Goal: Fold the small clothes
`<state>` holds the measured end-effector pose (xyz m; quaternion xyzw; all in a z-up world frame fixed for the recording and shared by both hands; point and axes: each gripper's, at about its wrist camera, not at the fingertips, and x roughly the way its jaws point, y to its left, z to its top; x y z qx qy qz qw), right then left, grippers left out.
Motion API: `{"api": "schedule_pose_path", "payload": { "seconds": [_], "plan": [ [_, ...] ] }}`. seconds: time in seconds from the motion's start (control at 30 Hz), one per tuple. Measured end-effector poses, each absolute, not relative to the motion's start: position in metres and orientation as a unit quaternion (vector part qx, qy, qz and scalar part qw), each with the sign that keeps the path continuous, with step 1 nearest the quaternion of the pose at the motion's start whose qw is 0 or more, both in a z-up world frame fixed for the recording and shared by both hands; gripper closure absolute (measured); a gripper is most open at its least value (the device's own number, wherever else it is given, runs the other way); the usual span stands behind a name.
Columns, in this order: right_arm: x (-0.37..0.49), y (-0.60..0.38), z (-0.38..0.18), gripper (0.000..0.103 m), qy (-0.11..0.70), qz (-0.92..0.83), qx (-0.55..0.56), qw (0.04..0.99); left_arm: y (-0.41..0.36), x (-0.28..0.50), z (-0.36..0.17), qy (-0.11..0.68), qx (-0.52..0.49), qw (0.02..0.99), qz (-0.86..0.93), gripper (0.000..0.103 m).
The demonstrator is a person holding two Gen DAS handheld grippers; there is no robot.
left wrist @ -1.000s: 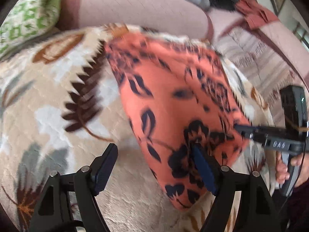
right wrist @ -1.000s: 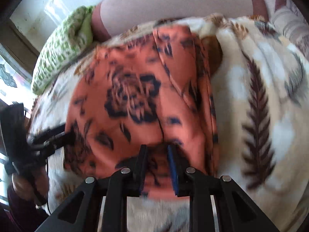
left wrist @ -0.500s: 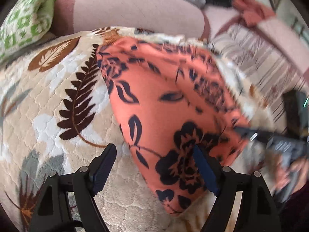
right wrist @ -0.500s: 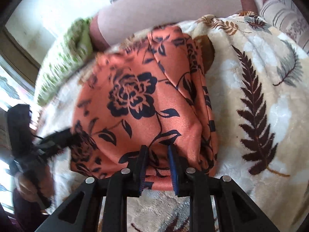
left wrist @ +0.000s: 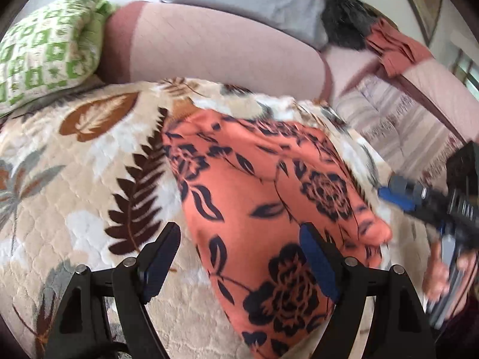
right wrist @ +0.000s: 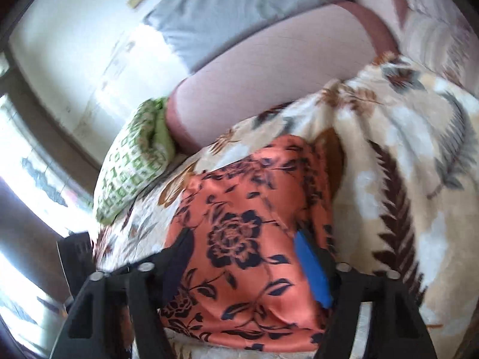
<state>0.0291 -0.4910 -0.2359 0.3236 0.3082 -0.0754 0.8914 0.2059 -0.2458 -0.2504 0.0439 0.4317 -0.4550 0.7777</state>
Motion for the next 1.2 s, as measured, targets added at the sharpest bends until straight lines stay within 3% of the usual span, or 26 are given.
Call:
{"api": "schedule_pose_path", "payload": {
  "seconds": [0.1, 0.2, 0.37, 0.77, 1.2],
  "plan": [
    [0.043, -0.488, -0.250, 0.064, 0.338, -0.078, 0.326, 0.879, -0.254, 0.201, -0.259, 0.431, 0.082, 0.798, -0.412, 0.020],
    [0.066, -0.497, -0.281, 0.065, 0.394, -0.082, 0.354, 0.845, -0.259, 0.194, -0.269, 0.431, 0.130, 0.807, -0.382, 0.017],
    [0.074, -0.501, -0.286, 0.062, 0.400, -0.074, 0.364, 0.838, -0.262, 0.186, -0.266, 0.403, 0.163, 0.824, -0.362, 0.010],
    [0.051, -0.512, -0.256, 0.048, 0.318, -0.064, 0.368, 0.871, -0.262, 0.187, -0.265, 0.413, 0.158, 0.822, -0.358, 0.010],
    [0.055, -0.510, -0.258, 0.047, 0.327, -0.066, 0.362, 0.870, -0.262, 0.186, -0.266, 0.413, 0.156, 0.825, -0.353, 0.008]
  ]
}}
